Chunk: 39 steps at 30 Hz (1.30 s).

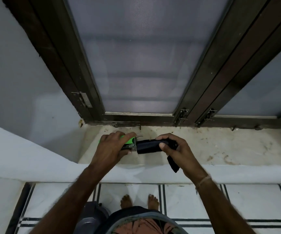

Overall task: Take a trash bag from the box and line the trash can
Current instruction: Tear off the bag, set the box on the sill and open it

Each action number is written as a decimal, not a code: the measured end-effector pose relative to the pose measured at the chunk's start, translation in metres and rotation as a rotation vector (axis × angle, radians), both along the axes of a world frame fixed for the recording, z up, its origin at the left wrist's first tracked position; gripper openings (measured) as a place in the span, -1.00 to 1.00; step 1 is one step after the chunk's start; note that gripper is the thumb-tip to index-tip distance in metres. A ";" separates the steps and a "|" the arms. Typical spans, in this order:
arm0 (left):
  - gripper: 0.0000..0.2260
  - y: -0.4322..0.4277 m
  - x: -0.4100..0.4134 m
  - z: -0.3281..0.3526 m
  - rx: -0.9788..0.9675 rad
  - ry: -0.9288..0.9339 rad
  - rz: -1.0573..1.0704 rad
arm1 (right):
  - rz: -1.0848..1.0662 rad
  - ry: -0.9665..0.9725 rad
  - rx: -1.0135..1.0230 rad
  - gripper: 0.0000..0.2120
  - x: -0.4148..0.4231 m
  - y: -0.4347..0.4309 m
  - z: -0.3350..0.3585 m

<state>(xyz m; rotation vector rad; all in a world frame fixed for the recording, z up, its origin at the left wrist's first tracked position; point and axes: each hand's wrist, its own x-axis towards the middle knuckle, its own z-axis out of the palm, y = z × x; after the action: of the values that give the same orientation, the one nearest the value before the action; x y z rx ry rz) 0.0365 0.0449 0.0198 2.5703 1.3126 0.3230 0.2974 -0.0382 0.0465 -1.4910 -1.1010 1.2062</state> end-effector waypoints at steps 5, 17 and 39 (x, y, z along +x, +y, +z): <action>-0.29 -0.008 -0.005 0.006 0.011 -0.026 -0.023 | 0.002 -0.003 0.025 -0.84 -0.006 0.003 0.007; -0.44 -0.022 -0.011 0.011 -0.015 -0.126 0.044 | 0.037 0.053 0.095 -0.85 -0.022 -0.003 0.010; -0.43 -0.031 -0.029 0.000 -0.190 -0.375 0.274 | -0.080 0.240 0.008 -0.74 -0.049 0.003 -0.004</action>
<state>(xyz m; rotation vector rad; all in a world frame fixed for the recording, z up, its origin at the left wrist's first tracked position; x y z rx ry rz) 0.0074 0.0141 0.0202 2.0495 1.4648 0.6583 0.2488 -0.0349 0.0425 -1.3313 -0.8765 1.2860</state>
